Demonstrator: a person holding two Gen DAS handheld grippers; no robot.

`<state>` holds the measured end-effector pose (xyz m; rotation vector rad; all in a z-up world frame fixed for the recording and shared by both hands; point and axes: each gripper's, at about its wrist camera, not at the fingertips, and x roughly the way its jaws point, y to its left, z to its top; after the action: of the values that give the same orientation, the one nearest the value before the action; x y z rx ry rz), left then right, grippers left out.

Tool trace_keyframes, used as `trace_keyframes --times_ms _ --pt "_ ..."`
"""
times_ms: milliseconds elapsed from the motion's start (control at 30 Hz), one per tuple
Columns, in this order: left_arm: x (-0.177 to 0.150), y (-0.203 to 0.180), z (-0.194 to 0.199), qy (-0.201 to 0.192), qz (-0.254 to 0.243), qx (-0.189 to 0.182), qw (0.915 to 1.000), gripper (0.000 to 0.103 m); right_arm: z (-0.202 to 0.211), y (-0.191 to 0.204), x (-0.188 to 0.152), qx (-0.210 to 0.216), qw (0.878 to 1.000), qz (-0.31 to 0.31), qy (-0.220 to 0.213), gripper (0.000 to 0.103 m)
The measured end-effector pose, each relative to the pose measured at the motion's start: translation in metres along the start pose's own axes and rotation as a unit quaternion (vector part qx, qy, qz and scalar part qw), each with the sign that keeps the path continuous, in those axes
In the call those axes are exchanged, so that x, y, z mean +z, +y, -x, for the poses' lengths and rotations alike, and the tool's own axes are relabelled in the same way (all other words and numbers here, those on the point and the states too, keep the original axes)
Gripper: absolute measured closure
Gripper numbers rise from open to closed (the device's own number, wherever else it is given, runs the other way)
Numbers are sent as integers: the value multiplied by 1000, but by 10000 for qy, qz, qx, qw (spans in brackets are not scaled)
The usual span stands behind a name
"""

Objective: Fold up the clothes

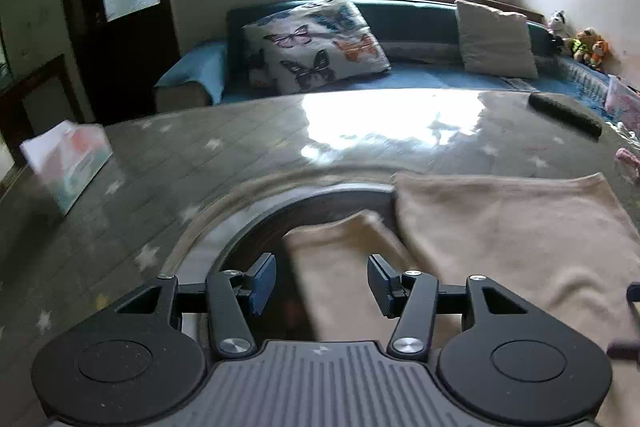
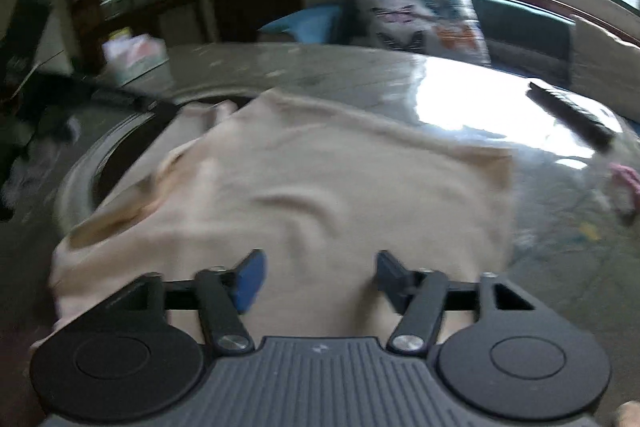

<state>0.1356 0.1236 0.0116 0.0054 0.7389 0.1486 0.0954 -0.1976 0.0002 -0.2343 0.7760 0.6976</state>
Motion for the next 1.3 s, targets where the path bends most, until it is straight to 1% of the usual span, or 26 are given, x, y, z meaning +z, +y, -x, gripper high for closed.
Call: trace_keyframes --times_ms 200,333,433,533,633,667,700,767,867,933,1033,1100,1200,1300 --pt "-11 13 -12 177 165 43 9997 51 4 50 -11 371 9965 754 16 24" --pt "-7 13 -23 147 248 7 9996 51 8 67 -17 553 9948 851 47 22" --pt "-3 13 -34 135 263 -7 9996 51 10 67 -18 571 9951 805 51 21" --pt "0 13 -43 95 318 -28 9994 55 12 67 -19 580 9955 743 52 21" --pt "4 12 -47 46 343 -98 9994 73 11 66 -19 582 9958 703 53 21" --pt "4 11 -48 25 334 -133 9993 85 11 66 -19 581 9959 697 54 21" --pt "5 10 -48 3 322 -139 9994 93 11 65 -19 575 9959 693 51 21" --pt "5 10 -47 -43 308 -109 9995 99 11 66 -18 558 9961 689 42 21" --pt "3 21 -35 -177 497 145 9985 100 11 66 -18 531 9963 682 20 21" --pt "-1 33 -19 -300 688 348 9966 100 14 66 -18 518 9963 683 -20 21" --pt "-11 54 15 -469 889 856 9912 100 17 68 -16 522 9959 737 -79 21" --pt "-20 70 40 -582 1081 1113 9862 100 19 71 -15 549 9954 775 -121 21" --pt "-34 86 64 -567 1241 1399 9807 100 20 79 -12 694 9938 849 -191 21" --pt "-50 93 70 -421 1268 1517 9794 100 22 91 -13 974 9905 955 -196 21"
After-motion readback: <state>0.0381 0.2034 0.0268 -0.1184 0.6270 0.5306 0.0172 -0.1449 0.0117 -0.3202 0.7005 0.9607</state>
